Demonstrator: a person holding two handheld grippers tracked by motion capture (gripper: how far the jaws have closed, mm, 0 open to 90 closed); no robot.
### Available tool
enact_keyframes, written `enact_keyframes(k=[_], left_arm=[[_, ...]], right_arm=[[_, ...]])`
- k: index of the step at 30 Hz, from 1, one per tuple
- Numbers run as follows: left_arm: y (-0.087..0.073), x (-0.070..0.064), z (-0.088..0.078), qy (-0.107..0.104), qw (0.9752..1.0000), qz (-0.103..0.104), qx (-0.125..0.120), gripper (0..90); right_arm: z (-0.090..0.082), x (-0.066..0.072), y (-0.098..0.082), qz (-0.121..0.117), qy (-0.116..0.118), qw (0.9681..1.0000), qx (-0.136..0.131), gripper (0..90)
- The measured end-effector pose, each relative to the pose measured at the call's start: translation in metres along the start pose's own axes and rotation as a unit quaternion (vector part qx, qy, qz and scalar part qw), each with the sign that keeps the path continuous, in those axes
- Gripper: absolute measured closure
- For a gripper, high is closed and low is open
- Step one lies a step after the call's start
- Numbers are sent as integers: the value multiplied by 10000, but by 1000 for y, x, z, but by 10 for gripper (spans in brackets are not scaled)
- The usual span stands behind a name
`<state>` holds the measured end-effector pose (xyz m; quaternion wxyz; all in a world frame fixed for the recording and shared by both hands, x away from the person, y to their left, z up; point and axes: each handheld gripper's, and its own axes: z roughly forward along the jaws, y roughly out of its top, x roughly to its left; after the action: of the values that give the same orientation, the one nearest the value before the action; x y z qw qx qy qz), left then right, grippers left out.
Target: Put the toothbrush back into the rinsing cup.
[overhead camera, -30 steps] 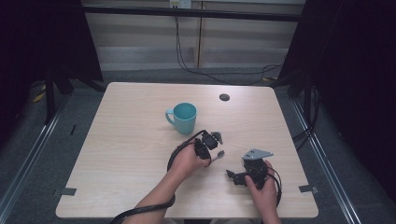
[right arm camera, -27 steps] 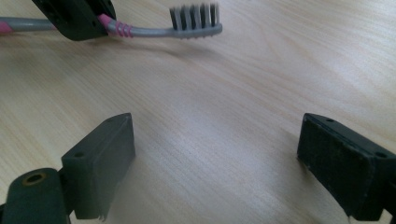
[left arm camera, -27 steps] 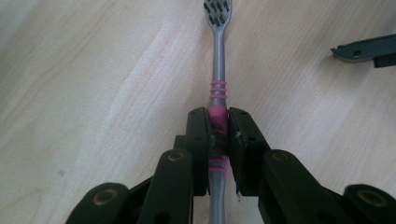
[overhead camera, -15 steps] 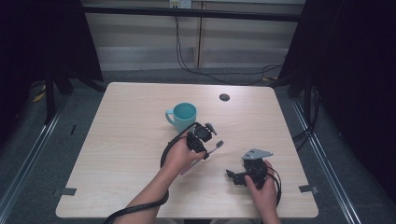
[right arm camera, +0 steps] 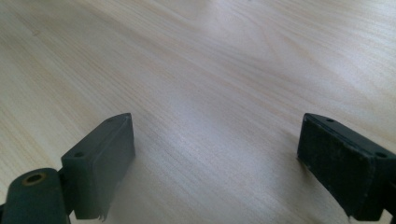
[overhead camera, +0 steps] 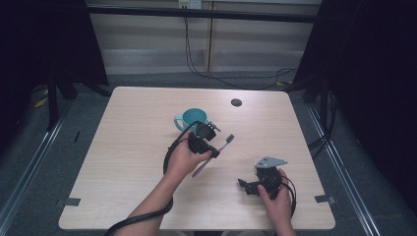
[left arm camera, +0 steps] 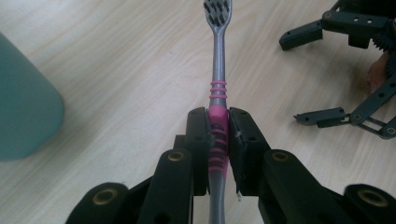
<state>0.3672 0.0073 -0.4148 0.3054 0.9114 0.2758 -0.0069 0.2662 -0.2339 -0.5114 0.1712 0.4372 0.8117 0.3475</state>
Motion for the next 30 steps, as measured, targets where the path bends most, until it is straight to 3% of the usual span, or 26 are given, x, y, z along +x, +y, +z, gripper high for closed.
enact_keyframes(k=[9,10,17,23,30], left_arm=[[-2,6,-12,32,9988,-75,-476,791],[-3,6,-13,27,9984,-164,-544,791],[-4,12,-22,46,9971,-246,-715,791],[-4,16,-32,113,9947,-333,-963,792],[-4,21,-41,231,9902,-440,-1303,792]], right_arm=[[0,0,0,-9,0,10000,-8,107],[0,0,0,-5,1,10000,-7,107],[0,0,0,-6,1,10000,-7,107],[0,0,0,-3,0,10000,-7,107],[0,0,0,-1,2,10000,-5,107]])
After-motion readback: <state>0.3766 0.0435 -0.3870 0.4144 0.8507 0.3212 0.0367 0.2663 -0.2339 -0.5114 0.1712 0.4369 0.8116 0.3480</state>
